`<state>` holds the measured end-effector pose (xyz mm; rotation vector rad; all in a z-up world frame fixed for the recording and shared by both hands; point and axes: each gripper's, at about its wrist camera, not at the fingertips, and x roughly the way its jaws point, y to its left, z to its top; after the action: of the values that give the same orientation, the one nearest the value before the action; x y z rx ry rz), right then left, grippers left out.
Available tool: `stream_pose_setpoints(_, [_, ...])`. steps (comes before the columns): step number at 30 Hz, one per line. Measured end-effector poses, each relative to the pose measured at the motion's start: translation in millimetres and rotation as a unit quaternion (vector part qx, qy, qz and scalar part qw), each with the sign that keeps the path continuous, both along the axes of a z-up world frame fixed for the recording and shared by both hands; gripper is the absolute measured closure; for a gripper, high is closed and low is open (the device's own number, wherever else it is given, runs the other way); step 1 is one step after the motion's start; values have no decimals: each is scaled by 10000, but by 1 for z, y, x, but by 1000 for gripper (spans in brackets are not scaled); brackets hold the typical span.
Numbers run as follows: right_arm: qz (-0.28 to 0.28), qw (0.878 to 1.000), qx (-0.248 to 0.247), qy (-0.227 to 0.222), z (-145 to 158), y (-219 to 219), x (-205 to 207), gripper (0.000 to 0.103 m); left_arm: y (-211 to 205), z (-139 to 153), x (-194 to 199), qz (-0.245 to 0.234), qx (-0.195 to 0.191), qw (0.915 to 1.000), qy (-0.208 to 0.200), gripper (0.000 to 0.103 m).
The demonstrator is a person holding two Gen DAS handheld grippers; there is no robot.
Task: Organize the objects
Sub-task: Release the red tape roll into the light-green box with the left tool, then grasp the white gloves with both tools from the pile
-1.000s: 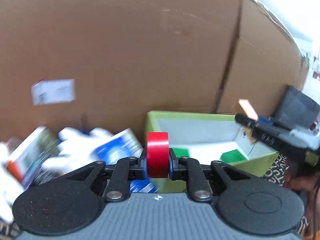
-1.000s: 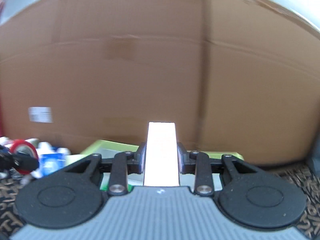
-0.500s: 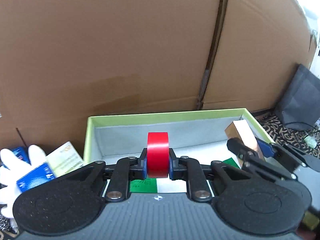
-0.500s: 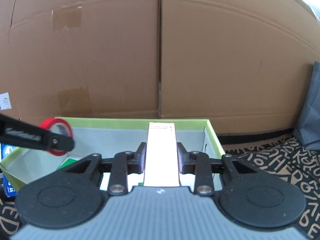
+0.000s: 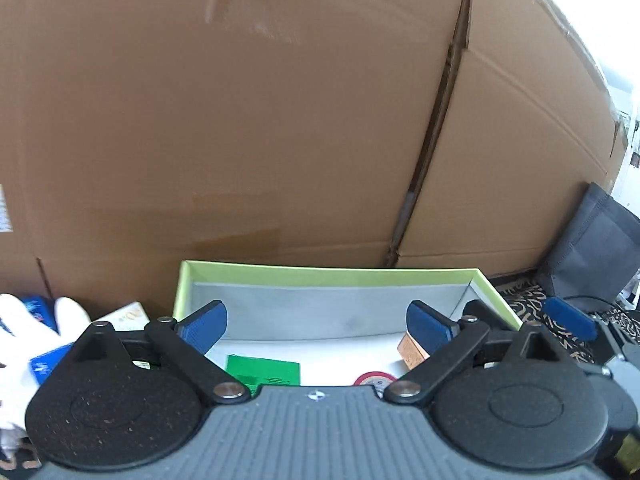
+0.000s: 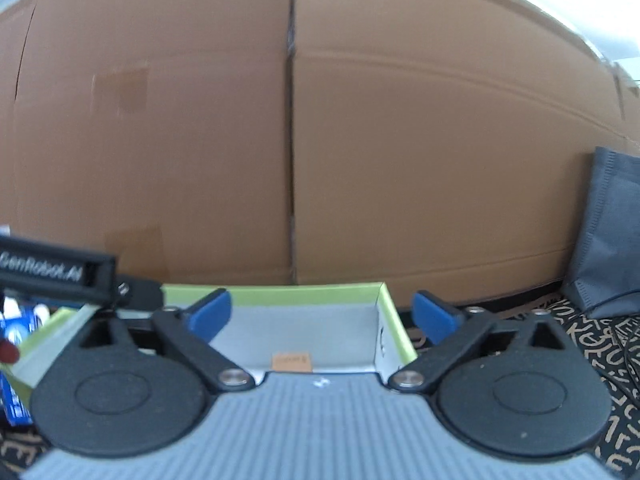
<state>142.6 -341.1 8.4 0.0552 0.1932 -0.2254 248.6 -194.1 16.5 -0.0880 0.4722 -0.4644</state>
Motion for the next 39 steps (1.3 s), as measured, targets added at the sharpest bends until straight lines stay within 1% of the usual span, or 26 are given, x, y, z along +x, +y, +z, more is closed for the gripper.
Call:
stream_pose_setpoints(4, [86, 9999, 10, -92, 2, 8, -8, 0, 17, 0, -19, 131, -111, 9996, -204, 4])
stream_pose_setpoints(6, [175, 9998, 8, -110, 0, 10, -6, 0, 16, 1, -22, 247, -169, 9993, -219, 4])
stream_pose_setpoints(10, [288, 9996, -27, -65, 0, 18, -5, 0, 31, 1, -35, 505, -292, 9979, -292, 4])
stream_pose_setpoints(14, [376, 9993, -10, -10, -5, 25, 1, 0, 62, 2, -53, 818, -563, 9940, -469, 3])
stream_pose_setpoints(18, [615, 9981, 38, -90, -1, 37, -2, 0, 102, -2, -70, 1042, -806, 9905, -404, 3])
stream_pose_setpoints(21, [882, 9960, 2, -144, 7, 50, -12, 0, 135, -13, -74, 1201, -786, 9893, -254, 3])
stream_pose_setpoints(24, [1244, 9920, -112, -192, 7, 70, -16, 0, 163, -26, -72, 1454, -539, 9876, -229, 3])
stream_pose_setpoints(27, [1695, 9849, -294, -197, 5, 96, -21, 0, 191, -38, -72, 1753, -331, 9836, -262, 3])
stream_pose_setpoints(30, [2173, 9747, -487, -178, 2, 123, -29, 0, 217, -46, -72, 1983, -238, 9792, -344, 3])
stream_pose_setpoints(32, [2587, 9647, -478, -141, -1, 140, -35, 0, 230, -48, -75, 2129, -152, 9758, -471, 3])
stream_pose_setpoints(35, [3209, 9460, -461, 100, -9, 165, -41, 0, 244, -47, -75, 2415, 38, 9683, -633, 3])
stream_pose_setpoints(37, [3519, 9333, -630, 330, -15, 183, -42, 0, 253, -46, -72, 2576, 6, 9639, -667, 3])
stream_pose_setpoints(39, [3703, 9234, -886, 491, -23, 199, -43, 0, 263, -48, -65, 2702, -63, 9611, -573, 3])
